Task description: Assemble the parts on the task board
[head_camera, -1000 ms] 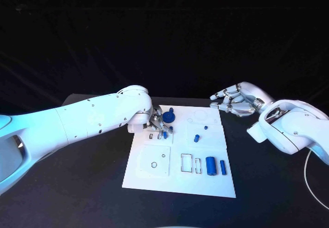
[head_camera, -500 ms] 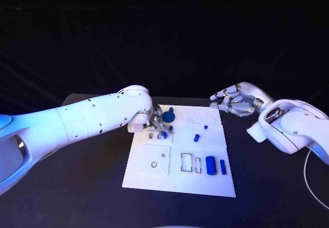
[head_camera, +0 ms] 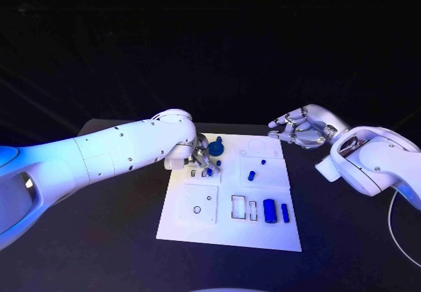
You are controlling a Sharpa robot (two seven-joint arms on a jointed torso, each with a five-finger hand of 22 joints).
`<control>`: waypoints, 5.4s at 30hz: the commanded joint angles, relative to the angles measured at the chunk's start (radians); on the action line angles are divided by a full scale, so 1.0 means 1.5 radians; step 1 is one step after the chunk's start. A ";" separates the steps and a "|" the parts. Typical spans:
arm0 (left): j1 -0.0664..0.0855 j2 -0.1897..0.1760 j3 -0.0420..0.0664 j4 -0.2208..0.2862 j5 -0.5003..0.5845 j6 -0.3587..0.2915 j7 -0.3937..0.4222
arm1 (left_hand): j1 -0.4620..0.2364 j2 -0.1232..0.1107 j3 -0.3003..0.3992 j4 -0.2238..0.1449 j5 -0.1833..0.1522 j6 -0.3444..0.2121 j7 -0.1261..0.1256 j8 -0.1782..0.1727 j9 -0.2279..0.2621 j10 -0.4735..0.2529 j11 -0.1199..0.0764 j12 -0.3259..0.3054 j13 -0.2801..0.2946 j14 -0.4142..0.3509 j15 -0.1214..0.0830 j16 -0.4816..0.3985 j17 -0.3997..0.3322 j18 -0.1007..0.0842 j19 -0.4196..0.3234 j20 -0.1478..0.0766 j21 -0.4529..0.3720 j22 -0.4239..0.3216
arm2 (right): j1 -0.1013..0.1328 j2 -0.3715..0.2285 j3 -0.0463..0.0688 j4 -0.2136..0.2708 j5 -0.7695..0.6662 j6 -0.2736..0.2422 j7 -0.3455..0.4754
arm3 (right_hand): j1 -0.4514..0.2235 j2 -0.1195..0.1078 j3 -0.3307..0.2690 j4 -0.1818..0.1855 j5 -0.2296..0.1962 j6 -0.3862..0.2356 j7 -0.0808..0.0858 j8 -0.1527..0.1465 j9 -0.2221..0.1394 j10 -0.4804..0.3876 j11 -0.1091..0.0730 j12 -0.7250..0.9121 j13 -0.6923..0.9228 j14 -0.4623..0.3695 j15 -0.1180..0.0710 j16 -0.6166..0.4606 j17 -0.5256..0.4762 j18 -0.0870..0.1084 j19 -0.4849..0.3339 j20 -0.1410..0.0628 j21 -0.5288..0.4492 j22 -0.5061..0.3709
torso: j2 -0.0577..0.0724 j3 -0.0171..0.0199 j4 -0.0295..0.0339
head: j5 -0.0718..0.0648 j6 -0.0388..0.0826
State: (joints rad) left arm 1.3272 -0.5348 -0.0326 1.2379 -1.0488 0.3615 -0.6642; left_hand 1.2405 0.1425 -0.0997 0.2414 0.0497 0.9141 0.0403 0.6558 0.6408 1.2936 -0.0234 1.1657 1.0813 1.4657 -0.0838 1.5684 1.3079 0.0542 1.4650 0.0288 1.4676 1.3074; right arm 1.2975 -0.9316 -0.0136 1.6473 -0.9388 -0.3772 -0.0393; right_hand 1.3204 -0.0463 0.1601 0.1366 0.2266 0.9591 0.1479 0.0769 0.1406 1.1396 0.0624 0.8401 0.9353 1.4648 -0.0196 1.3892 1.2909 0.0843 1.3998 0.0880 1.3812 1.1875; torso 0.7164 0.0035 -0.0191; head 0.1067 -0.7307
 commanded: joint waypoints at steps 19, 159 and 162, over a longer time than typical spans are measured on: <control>-0.001 -0.030 0.000 0.029 0.039 -0.025 0.005 | 0.002 -0.125 0.471 -0.088 0.022 -0.023 0.008 -0.020 0.042 -0.008 0.001 -0.029 -0.016 0.070 0.004 0.002 0.175 -0.008 0.013 0.003 -0.016 0.065 | 0.000 0.006 -0.001 -0.005 -0.007 0.021 -0.008 | 0.001 0.005 -0.003 0.003 0.003 0.000 0.002 0.003 0.001 -0.001 -0.001 -0.001 0.001 0.031 0.001 -0.005 -0.001 -0.005 -0.003 -0.001 -0.003 0.000 | -0.001 0.0009 0.0009 | -0.005 -0.004; -0.013 -0.068 0.032 0.065 -0.049 -0.015 0.004 | -0.203 -0.127 0.166 0.033 0.005 0.003 -0.006 0.006 0.087 0.000 -0.008 -0.014 -0.029 0.070 -0.005 0.002 0.175 -0.009 0.019 -0.006 -0.022 0.079 | -0.002 0.016 -0.004 -0.021 0.016 0.035 0.014 | -0.013 0.015 -0.033 0.035 0.013 -0.011 0.006 0.001 0.002 -0.026 0.004 -0.020 -0.025 0.014 0.005 -0.057 -0.062 0.007 -0.036 0.003 -0.046 -0.067 | -0.001 0.0021 0.0023 | 0.004 -0.011; 0.007 -0.077 0.041 0.066 -0.045 -0.008 0.003 | -0.189 -0.122 0.152 0.031 0.006 -0.007 -0.002 -0.004 0.084 -0.010 -0.004 -0.023 -0.040 0.070 -0.002 0.002 0.175 -0.006 0.014 -0.004 -0.031 0.070 | -0.002 0.018 -0.005 -0.025 0.017 0.037 0.014 | -0.015 0.016 -0.039 0.041 0.001 -0.012 0.005 0.001 0.002 -0.025 0.004 -0.016 -0.024 0.014 0.005 -0.058 -0.062 0.007 -0.036 0.003 -0.046 -0.067 | 0.000 0.0023 0.0021 | 0.004 -0.008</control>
State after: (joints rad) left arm 1.3279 -0.6482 0.0261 1.3357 -1.1357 0.3467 -0.6550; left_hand 0.9491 -0.0429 0.1322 0.2890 0.0632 0.9088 0.0369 0.6550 0.7681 1.2852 -0.0299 1.1400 1.0259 1.4657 -0.0838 1.5684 1.3073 0.0545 1.4650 0.0288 1.4248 1.3073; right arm 1.2946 -0.9071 -0.0207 1.6126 -0.9162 -0.3315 -0.0280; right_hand 1.3068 -0.0249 0.1021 0.1946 0.2312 0.9476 0.1524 0.0769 0.1430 1.1070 0.0692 0.8091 0.8979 1.4649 -0.0196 1.3096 1.1979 0.0842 1.3534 0.0914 1.3153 1.0881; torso 0.7160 0.0059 -0.0160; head 0.1124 -0.7455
